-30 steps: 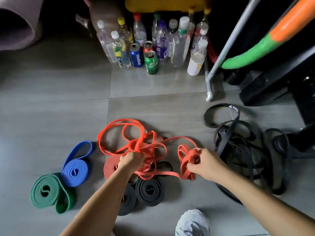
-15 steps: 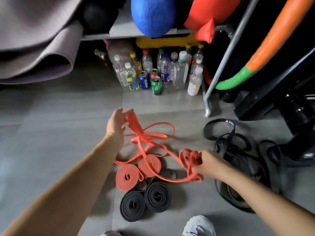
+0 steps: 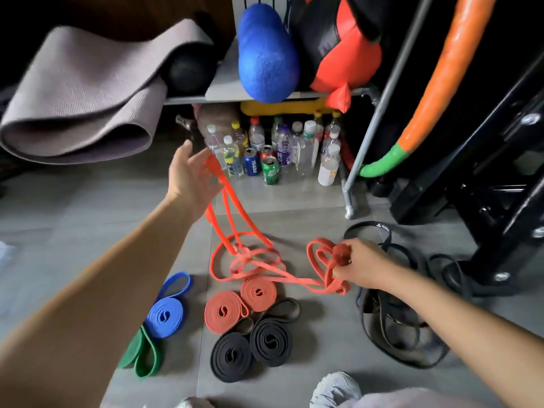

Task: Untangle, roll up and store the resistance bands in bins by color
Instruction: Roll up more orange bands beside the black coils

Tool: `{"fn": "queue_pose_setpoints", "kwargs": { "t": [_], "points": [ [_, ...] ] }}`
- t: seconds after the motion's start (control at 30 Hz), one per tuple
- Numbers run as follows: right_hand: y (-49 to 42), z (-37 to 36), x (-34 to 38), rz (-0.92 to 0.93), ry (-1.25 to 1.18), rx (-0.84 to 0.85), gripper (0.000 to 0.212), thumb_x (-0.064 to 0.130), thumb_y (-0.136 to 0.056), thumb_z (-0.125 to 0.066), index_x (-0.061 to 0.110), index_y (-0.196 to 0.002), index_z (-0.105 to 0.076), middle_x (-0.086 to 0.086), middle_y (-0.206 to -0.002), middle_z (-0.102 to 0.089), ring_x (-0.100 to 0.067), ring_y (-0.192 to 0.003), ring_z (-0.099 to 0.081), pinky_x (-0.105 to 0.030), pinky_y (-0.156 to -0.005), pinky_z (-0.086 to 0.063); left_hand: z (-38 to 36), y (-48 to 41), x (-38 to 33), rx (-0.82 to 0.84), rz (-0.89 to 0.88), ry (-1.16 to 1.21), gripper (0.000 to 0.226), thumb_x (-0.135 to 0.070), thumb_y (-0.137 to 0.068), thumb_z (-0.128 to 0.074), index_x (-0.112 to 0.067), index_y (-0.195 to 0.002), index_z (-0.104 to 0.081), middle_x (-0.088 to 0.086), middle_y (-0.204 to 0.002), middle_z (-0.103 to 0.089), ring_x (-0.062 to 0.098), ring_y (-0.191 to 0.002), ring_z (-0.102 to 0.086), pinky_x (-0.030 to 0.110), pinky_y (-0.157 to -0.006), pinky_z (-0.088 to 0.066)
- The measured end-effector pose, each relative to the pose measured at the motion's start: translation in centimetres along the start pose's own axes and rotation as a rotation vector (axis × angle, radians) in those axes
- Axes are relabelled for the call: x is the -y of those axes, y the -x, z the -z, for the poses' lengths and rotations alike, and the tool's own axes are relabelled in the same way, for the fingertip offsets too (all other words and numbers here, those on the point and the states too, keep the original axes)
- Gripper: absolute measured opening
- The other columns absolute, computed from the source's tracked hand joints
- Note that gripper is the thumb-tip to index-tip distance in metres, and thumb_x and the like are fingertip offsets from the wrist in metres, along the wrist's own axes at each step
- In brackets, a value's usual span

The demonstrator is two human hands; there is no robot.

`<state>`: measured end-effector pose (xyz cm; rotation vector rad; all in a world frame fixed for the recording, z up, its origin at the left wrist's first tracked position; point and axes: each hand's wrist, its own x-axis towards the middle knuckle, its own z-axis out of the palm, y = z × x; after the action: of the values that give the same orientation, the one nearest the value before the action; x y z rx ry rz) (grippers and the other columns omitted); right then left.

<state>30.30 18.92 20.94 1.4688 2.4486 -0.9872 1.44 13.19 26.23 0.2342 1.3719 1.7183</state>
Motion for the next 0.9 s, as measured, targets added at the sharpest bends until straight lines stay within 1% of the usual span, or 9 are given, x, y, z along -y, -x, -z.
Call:
{"fn": "queue_pose_setpoints", "kwargs": {
  "t": [0.1,0.2,0.3,0.4,0.5,0.57,0.67,0.8,0.9],
  "points": [
    [1.0,1.5,0.5,0.020,0.162,0.088,0.009,0.025,-0.066,-0.063,0.017,-0.070,-0.060,0.002,-0.068,-0.063,-0.020,-0.071,-0.059,-0.023,-0.052,-0.039,-0.7,0.1,-3.0,-0.003,-0.069,0.087,0.055,-0.051,-0.095,-0.032,-0.009,-0.120,-0.059,0.002,-0.097,-0.062,0.017,-0.091,-0.061,0.035,-0.091,-0.047],
    [2.0,1.8,0.3,0.045,0.190,0.105,0.010,0.021,-0.073,-0.064,0.015,-0.072,-0.055,0.001,-0.072,-0.061,-0.017,-0.066,-0.054,-0.019,-0.047,-0.032,-1.1,0.4,-4.7,0.031,-0.088,0.003,0.056,-0.053,-0.094,-0.031,-0.012,-0.122,-0.057,0.001,-0.102,-0.063,0.016,-0.096,-0.064,0.037,-0.094,-0.046],
    [2.2,1.7,1.1,0.052,-0.047,0.052,0.010,0.019,-0.065,-0.067,0.019,-0.059,-0.059,0.006,-0.059,-0.059,-0.008,-0.059,-0.052,-0.022,-0.054,-0.040,-0.8,0.8,-4.3,0.051,-0.055,-0.118,0.050,-0.055,-0.094,-0.031,-0.020,-0.119,-0.057,-0.003,-0.115,-0.060,0.014,-0.107,-0.057,0.038,-0.090,-0.040],
    [2.4,2.5,2.5,0.034,-0.315,-0.119,0.017,0.018,-0.060,-0.073,0.023,-0.050,-0.061,0.010,-0.046,-0.055,-0.009,-0.054,-0.048,-0.031,-0.063,-0.044,0.2,1.2,-2.4,0.024,0.090,-0.355,0.034,-0.056,-0.093,-0.038,-0.028,-0.092,-0.058,-0.011,-0.089,-0.061,0.012,-0.095,-0.052,0.033,-0.075,-0.035],
    [3.2,4.5,4.7,0.097,-0.364,-0.156,0.024,0.007,-0.069,-0.069,0.019,-0.052,-0.057,0.008,-0.040,-0.055,-0.012,-0.050,-0.051,-0.029,-0.061,-0.045,1.1,2.7,-0.5,-0.053,0.218,-0.739,0.047,-0.045,-0.093,-0.049,-0.023,-0.134,-0.043,-0.002,-0.118,-0.044,0.025,-0.105,-0.052,0.037,-0.075,-0.047],
    [4.0,5.8,6.4,0.181,-0.427,-0.175,0.020,0.004,-0.072,-0.065,0.016,-0.056,-0.060,0.011,-0.041,-0.055,-0.008,-0.049,-0.050,-0.026,-0.060,-0.044,0.7,3.9,0.1,-0.036,0.252,-0.854,0.050,-0.038,-0.094,-0.051,-0.018,-0.139,-0.041,0.006,-0.128,-0.043,0.031,-0.113,-0.050,0.042,-0.085,-0.048],
    [5.3,7.2,8.7,0.289,-0.547,-0.216,0.015,0.001,-0.074,-0.064,0.011,-0.064,-0.066,0.014,-0.049,-0.058,0.000,-0.051,-0.050,-0.019,-0.058,-0.041,-1.3,6.4,-0.6,0.070,0.156,-0.910,0.046,-0.035,-0.093,-0.055,-0.017,-0.134,-0.047,0.005,-0.131,-0.047,0.026,-0.118,-0.047,0.039,-0.092,-0.041],
    [7.0,8.1,10.6,0.345,-0.726,-0.286,0.025,-0.003,-0.077,-0.063,0.018,-0.064,-0.066,0.003,-0.063,-0.060,-0.007,-0.061,-0.054,-0.025,-0.065,-0.045,-4.8,11.6,-2.5,0.348,0.119,-0.827,0.048,-0.052,-0.094,-0.042,-0.020,-0.127,-0.052,0.001,-0.126,-0.058,0.021,-0.110,-0.059,0.038,-0.094,-0.045],
    [8.5,9.2,12.3,0.408,-0.856,-0.307,0.026,-0.007,-0.078,-0.060,0.016,-0.071,-0.068,0.000,-0.065,-0.062,-0.008,-0.059,-0.055,-0.023,-0.060,-0.045,-5.9,14.7,-3.6,0.424,0.034,-0.693,0.040,-0.051,-0.096,-0.038,-0.021,-0.114,-0.058,0.001,-0.111,-0.064,0.023,-0.098,-0.064,0.035,-0.085,-0.048]
  ]
}}
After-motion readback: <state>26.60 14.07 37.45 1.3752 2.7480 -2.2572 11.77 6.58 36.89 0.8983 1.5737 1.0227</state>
